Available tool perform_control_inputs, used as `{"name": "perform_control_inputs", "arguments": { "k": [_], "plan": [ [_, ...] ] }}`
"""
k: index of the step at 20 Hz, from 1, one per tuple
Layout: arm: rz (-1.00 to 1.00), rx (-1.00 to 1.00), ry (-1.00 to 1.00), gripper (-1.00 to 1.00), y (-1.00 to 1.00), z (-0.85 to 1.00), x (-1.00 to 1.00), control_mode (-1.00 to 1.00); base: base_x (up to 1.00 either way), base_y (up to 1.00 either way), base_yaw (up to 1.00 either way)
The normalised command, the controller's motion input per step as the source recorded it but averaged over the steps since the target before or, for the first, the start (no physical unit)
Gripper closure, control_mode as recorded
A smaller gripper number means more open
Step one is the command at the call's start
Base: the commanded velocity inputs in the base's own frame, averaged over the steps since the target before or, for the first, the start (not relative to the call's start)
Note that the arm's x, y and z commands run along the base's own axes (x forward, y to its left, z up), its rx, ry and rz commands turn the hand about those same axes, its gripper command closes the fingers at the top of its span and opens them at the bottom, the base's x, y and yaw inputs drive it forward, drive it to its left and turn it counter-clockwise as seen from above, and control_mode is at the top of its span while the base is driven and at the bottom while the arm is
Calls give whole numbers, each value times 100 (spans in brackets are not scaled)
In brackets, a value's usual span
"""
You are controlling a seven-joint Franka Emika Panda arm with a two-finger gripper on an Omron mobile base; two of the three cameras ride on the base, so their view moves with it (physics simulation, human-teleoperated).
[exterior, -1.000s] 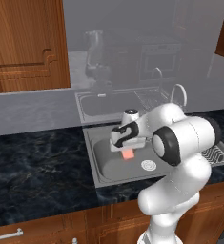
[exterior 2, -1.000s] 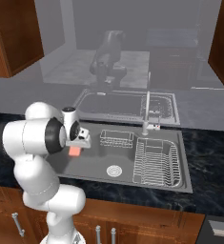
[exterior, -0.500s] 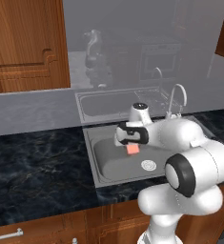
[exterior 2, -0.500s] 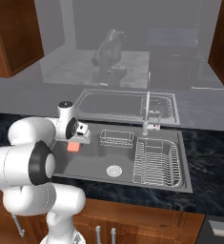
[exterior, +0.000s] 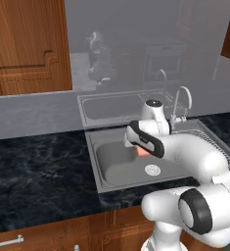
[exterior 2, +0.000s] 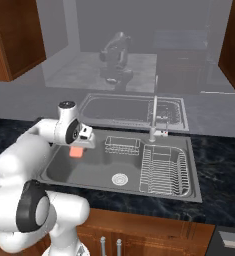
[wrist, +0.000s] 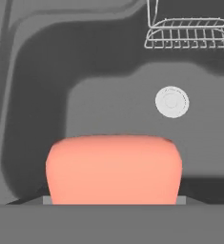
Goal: Pick up the sponge and bar soap from the sink, and place them back in the cabinet, and close the cabinet doors.
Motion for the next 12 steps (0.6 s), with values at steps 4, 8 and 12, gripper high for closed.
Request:
{"name": "perform_control_inputs", "arguments": {
  "k": [4, 8, 12],
  "plan": [
    [0, 0, 0, 100, -15, 52, -48, -100, 0, 0, 0],
    [0, 0, 0, 100, -18, 44, -54, -100, 0, 0, 0],
    [0, 0, 0, 100, -24, 39, -68, -100, 0, 0, 0]
  ]
}}
